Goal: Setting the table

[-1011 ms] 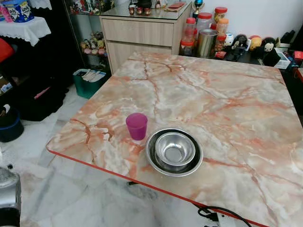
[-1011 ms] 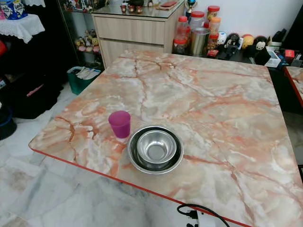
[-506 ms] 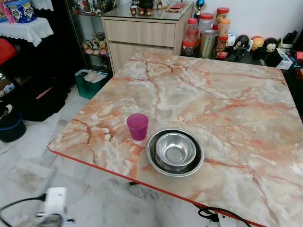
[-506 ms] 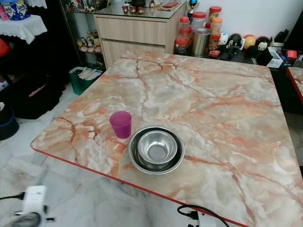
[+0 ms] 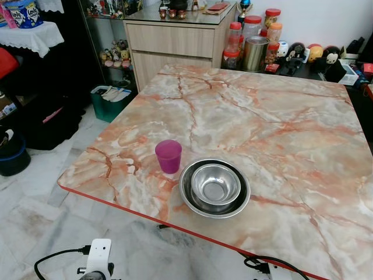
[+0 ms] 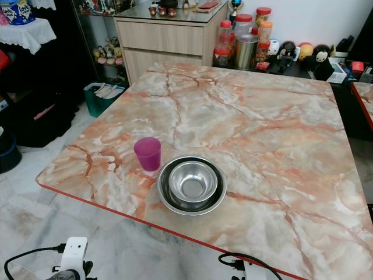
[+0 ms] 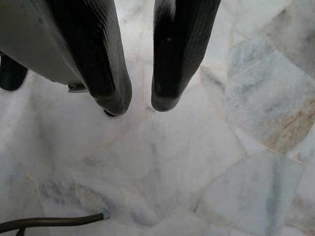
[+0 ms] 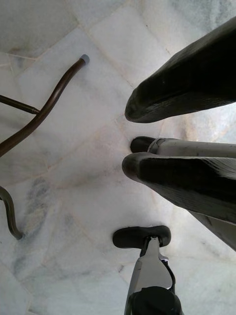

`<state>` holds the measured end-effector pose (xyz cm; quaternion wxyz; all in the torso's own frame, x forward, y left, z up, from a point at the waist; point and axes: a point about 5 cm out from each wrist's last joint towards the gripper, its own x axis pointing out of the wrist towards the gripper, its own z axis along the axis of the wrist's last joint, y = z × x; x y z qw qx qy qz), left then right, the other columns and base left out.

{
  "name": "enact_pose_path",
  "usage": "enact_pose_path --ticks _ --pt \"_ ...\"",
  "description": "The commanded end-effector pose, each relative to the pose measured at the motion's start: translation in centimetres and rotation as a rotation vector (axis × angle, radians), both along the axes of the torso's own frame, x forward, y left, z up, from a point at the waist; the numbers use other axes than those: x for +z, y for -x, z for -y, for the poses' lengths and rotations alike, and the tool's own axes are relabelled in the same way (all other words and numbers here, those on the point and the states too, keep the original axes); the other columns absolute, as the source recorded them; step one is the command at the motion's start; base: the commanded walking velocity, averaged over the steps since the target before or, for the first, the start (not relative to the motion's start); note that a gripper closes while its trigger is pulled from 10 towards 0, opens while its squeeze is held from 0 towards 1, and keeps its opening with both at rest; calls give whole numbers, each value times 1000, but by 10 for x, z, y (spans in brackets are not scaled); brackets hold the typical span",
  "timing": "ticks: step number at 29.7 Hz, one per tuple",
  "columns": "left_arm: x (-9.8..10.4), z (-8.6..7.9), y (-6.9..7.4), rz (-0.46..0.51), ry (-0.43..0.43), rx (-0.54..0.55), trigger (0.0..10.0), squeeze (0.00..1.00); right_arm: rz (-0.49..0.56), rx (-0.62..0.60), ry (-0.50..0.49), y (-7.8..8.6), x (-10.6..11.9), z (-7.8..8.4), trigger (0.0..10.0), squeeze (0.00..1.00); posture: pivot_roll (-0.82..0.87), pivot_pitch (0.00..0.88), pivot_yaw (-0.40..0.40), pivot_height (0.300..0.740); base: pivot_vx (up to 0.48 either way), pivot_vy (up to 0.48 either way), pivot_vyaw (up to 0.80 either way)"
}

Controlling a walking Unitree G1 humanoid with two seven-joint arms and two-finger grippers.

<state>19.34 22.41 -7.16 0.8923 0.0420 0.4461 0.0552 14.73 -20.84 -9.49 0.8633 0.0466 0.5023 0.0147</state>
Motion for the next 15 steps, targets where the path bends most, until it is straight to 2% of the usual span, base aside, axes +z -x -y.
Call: enact_pose_path --ticks 1,7,11,15 --pt "-1 1 2 -6 -12 -6 10000 0 14 -9 4 -3 2 2 10000 0 75 0 1 740 0 0 0" --pt "-3 0 7 -13 -21 -6 10000 0 12 -9 4 -3 2 3 10000 0 75 0 1 740 0 0 0" --pt "-7 1 13 -24 -23 -27 10000 0 10 -12 13 -3 2 4 10000 0 72 0 -2 740 0 -370 0" --pt "-6 1 13 -12 -13 -27 10000 0 10 -22 7 -3 2 4 10000 0 73 0 -7 740 0 -375 -100"
